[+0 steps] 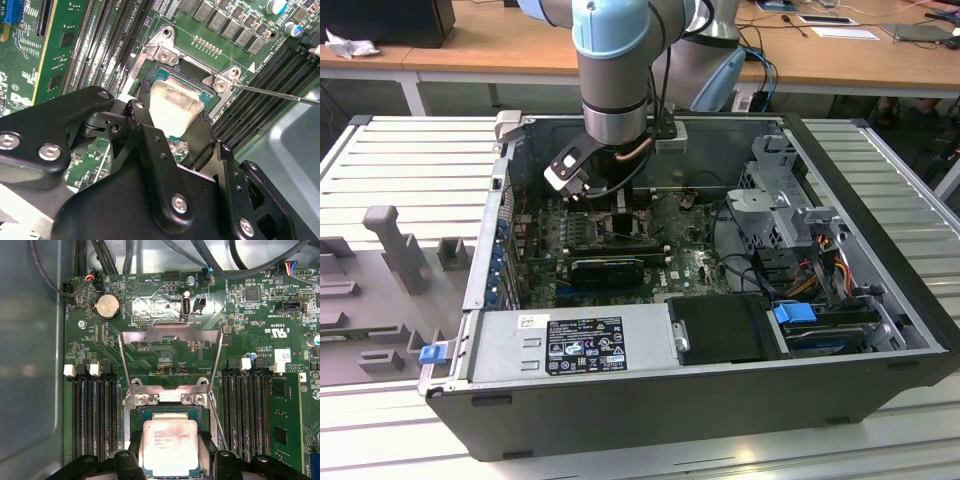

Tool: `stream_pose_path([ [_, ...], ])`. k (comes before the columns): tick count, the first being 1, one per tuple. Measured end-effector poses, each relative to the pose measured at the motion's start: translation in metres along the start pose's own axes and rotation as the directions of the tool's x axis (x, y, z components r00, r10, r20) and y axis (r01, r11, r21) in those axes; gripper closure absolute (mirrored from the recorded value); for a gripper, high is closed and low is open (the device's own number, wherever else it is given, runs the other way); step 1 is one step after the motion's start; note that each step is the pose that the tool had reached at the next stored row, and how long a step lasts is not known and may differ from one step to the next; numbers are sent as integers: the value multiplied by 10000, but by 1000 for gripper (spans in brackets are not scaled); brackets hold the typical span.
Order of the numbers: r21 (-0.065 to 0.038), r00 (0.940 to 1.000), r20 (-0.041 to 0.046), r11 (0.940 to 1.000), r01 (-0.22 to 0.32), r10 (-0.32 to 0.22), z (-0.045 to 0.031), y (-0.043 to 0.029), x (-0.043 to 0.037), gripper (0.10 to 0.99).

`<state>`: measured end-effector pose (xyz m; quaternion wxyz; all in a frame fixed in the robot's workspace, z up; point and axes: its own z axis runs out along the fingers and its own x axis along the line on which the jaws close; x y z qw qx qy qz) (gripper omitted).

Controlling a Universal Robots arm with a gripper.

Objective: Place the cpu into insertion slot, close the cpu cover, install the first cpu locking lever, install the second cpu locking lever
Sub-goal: 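Place the cpu into insertion slot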

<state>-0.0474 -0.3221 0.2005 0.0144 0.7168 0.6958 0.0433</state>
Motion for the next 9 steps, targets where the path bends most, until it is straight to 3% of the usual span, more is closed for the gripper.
stream_pose_path([
  [4,0,10000,-1,10000,-1,1,0,0,0,545],
  [5,0,10000,0,10000,-1,1,-4,0,1,482],
  [9,0,10000,1,10000,0,0,-41,3,2,482],
])
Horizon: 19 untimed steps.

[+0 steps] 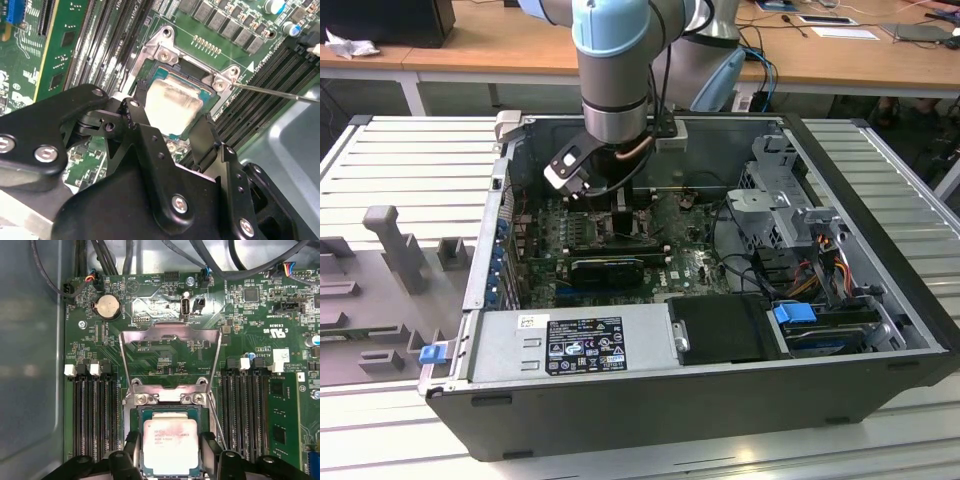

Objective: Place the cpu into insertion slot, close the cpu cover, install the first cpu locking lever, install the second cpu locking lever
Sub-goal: 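Place the cpu into insertion slot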

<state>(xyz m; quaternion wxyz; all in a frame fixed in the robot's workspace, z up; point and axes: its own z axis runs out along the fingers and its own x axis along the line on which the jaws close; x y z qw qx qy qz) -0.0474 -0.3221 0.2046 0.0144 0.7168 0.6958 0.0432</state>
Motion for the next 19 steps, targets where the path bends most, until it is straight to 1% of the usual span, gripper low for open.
stream_pose_path([
  [5,-1,10000,-1,10000,-1,1,-76,6,3,482],
  [6,0,10000,0,10000,-1,1,-90,7,4,498],
  [8,0,10000,0,10000,-1,1,-106,9,4,631],
  [10,0,10000,-1,10000,-1,1,-119,10,5,631],
  [11,1,10000,1,10000,-1,1,-130,11,6,808],
  [12,0,10000,0,10000,-1,1,-145,12,6,808],
  [13,0,10000,0,10000,-1,1,-153,13,7,875],
  [19,0,10000,0,10000,-3,3,-182,15,8,875],
])
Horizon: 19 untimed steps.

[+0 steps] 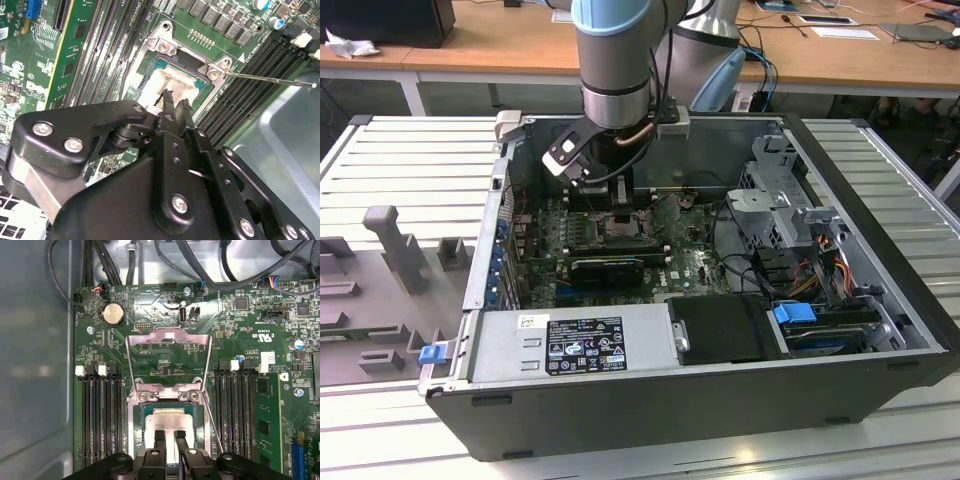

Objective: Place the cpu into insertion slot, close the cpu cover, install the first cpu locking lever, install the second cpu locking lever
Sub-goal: 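Place the cpu into insertion slot, then close the cpu cover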

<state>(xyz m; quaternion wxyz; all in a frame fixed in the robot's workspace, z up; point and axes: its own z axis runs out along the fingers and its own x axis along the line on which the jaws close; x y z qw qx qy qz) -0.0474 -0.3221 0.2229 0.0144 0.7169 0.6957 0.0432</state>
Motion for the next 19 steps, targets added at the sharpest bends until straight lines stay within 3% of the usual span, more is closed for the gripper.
stream_pose_path([
  [19,0,10000,-1,10000,0,0,-126,10,5,875],
])
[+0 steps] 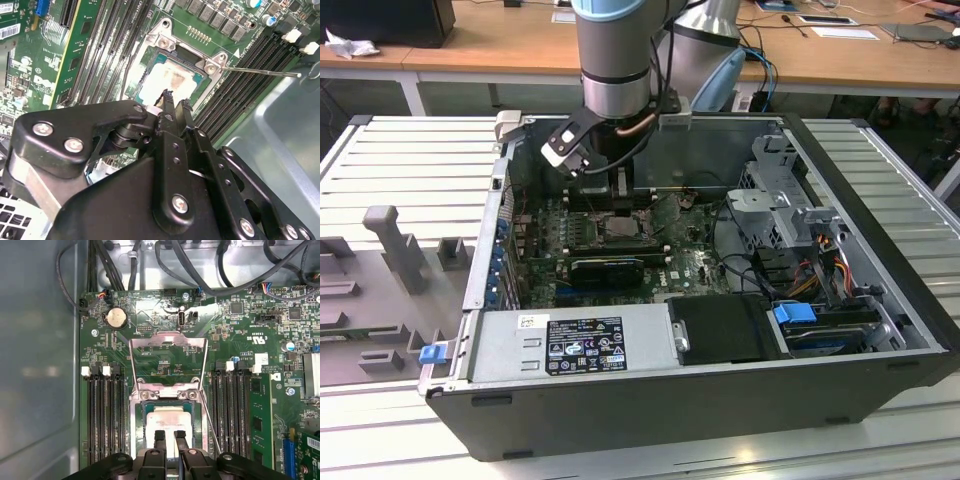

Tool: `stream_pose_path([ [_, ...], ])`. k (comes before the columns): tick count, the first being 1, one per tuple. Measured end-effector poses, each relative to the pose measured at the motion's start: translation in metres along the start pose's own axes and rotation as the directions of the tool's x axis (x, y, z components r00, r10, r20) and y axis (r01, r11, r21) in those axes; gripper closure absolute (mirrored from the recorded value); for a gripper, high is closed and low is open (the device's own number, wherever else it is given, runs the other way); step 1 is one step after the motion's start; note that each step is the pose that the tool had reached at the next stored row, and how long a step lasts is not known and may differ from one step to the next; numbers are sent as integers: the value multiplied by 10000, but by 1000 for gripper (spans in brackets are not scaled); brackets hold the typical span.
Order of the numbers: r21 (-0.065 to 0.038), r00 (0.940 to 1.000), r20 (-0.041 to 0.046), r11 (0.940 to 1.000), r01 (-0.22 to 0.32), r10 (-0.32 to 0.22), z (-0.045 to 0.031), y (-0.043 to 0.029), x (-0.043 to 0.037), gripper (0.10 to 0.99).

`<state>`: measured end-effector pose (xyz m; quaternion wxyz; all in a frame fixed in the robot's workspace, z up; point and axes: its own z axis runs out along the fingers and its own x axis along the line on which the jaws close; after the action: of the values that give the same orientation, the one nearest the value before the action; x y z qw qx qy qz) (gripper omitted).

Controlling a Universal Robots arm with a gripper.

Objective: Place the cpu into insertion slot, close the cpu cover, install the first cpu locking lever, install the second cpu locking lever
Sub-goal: 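Close the cpu cover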

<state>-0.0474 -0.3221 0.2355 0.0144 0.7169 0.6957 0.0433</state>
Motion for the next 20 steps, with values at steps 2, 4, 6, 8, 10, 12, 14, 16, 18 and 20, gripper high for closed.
stream_pose_path([
  [2,0,10000,0,10000,-1,1,-10,1,0,875],
  [4,0,10000,0,10000,-1,1,-22,2,1,875],
  [6,0,10000,0,10000,0,0,-36,3,2,875],
  [8,0,10000,0,10000,0,0,-50,4,2,875],
  [10,1,10000,0,10000,0,0,-65,5,3,875],
  [12,1,10000,0,10000,0,0,-74,6,3,875],
  [14,0,10000,0,10000,0,0,-84,7,3,875],
  [16,0,10000,0,10000,0,0,-98,8,4,875],
  [18,0,10000,0,10000,0,0,-108,9,4,875],
  [20,0,10000,0,10000,0,0,-118,10,5,875],
])
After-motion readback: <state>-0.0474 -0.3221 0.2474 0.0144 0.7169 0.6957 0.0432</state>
